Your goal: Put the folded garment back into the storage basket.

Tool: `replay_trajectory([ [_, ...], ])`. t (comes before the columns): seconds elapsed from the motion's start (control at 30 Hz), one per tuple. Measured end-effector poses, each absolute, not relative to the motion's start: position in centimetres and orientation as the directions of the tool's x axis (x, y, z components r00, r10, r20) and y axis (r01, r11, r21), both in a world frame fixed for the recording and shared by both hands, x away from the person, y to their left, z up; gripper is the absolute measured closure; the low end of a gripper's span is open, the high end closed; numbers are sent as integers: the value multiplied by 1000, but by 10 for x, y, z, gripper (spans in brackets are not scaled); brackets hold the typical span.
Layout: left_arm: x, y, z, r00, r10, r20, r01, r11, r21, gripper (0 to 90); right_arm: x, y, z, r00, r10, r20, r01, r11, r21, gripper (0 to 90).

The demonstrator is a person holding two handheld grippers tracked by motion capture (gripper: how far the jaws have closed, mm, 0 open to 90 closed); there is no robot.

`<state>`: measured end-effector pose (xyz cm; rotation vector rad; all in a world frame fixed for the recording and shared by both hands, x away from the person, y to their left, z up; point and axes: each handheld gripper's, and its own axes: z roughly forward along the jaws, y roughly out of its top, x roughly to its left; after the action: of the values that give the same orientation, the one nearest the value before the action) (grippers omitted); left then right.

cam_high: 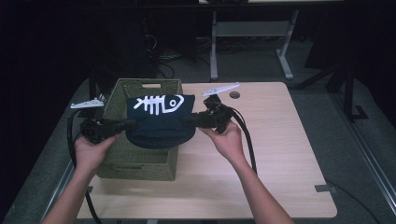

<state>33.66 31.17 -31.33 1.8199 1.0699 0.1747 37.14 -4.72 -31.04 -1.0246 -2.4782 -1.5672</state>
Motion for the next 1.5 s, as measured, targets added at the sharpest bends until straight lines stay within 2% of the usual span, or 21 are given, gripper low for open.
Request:
replay_trajectory([
  [1.5,343,381,-336,504,802,-321,658,-116,744,683,385,36,-342,-783,504,366,557,305,772,732],
])
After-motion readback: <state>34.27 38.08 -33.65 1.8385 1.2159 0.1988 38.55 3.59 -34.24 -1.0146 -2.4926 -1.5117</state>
